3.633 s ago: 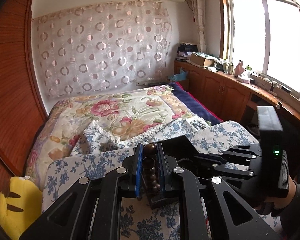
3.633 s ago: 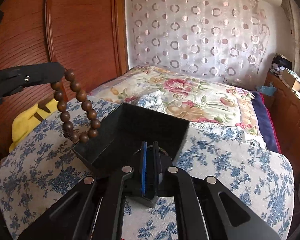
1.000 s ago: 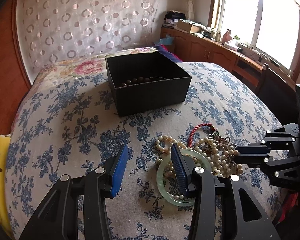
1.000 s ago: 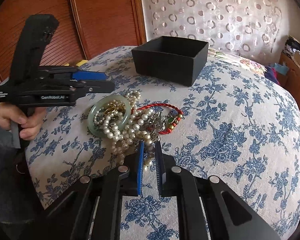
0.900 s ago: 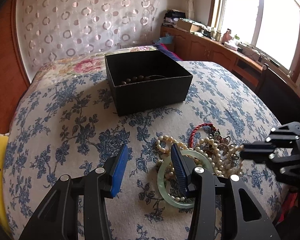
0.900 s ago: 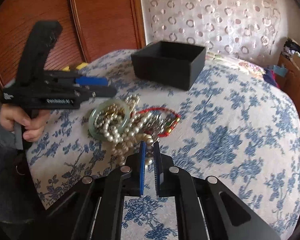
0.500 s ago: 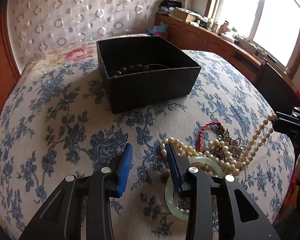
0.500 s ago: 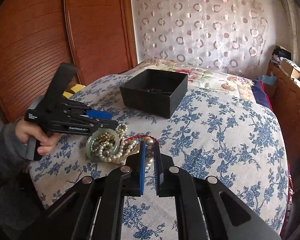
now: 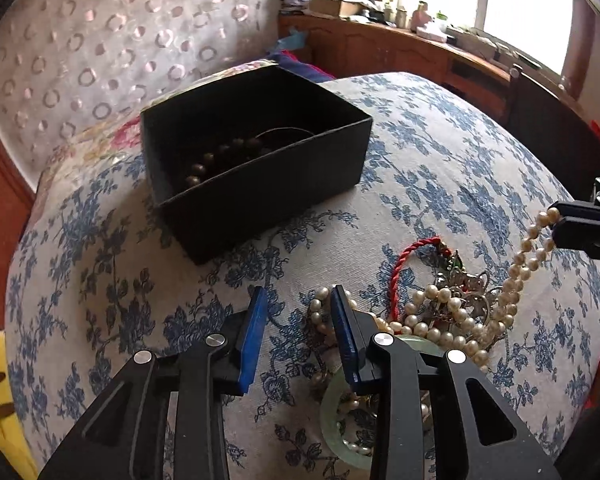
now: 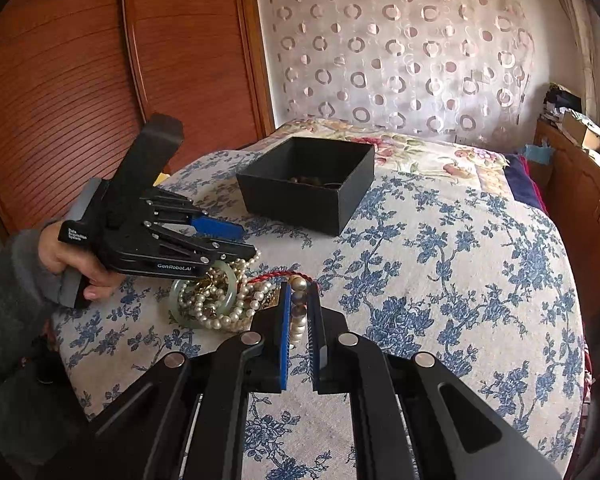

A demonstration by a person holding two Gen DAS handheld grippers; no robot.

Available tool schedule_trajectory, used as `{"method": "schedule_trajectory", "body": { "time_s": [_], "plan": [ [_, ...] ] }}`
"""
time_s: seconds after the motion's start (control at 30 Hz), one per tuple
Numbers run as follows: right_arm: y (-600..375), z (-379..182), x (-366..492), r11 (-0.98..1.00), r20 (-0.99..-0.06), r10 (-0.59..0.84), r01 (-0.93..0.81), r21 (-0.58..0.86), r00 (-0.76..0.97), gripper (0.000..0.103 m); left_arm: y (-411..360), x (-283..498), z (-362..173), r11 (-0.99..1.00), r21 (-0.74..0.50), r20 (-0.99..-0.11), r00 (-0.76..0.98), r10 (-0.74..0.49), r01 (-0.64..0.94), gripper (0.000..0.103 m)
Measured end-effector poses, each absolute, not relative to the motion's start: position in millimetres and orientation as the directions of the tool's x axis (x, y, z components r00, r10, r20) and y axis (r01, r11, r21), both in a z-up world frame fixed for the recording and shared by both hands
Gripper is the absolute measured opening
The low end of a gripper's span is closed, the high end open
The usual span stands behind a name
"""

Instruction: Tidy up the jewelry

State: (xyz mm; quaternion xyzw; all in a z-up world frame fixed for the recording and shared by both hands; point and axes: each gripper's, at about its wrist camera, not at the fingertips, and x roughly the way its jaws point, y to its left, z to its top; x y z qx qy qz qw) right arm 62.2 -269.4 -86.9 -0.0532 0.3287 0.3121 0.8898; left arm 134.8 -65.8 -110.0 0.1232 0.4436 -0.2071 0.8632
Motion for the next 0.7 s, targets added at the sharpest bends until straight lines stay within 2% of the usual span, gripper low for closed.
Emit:
{"method": "schedule_trajectory", "body": {
  "time_s": [0.1,0.13,0.17,0.37,0.47,0.7],
  "plan": [
    [-268,-90,62,0.798,-0.618,0.524,-0.591,0.116,0.586,0.009,-68,137,-109,0.875,0.025,-0.818,0.513,-0.26,0.484,0.023],
    [-267,-90,62,0.797,-0.618,0.525,-0.592,0.117,0.585,0.009,-70,137,-109,0.873,0.028,-0.818,0.514,-0.26,0.487,0.011],
    [-267,-89,61,0.796,-0.618,0.526,-0.594,0.116,0.585,0.009,-71,136,-108,0.867,0.018,-0.818,0.506,-0.274,0.498,0.005],
    [-263,-77,56,0.781,-0.608,0.538,-0.616,0.099,0.584,0.009,-72,130,-99,0.882,0.025,-0.797,0.542,-0.266,0.47,0.004],
    [-263,-66,57,0.782,-0.593,0.541,-0.616,0.093,0.597,0.009,-65,122,-77,0.889,-0.011,-0.758,0.576,-0.306,0.458,0.004],
    [-260,-32,57,0.775,-0.543,0.555,-0.629,0.062,0.63,0.009,-61,102,-26,0.892,-0.007,-0.674,0.657,-0.338,0.452,0.004]
  ]
}}
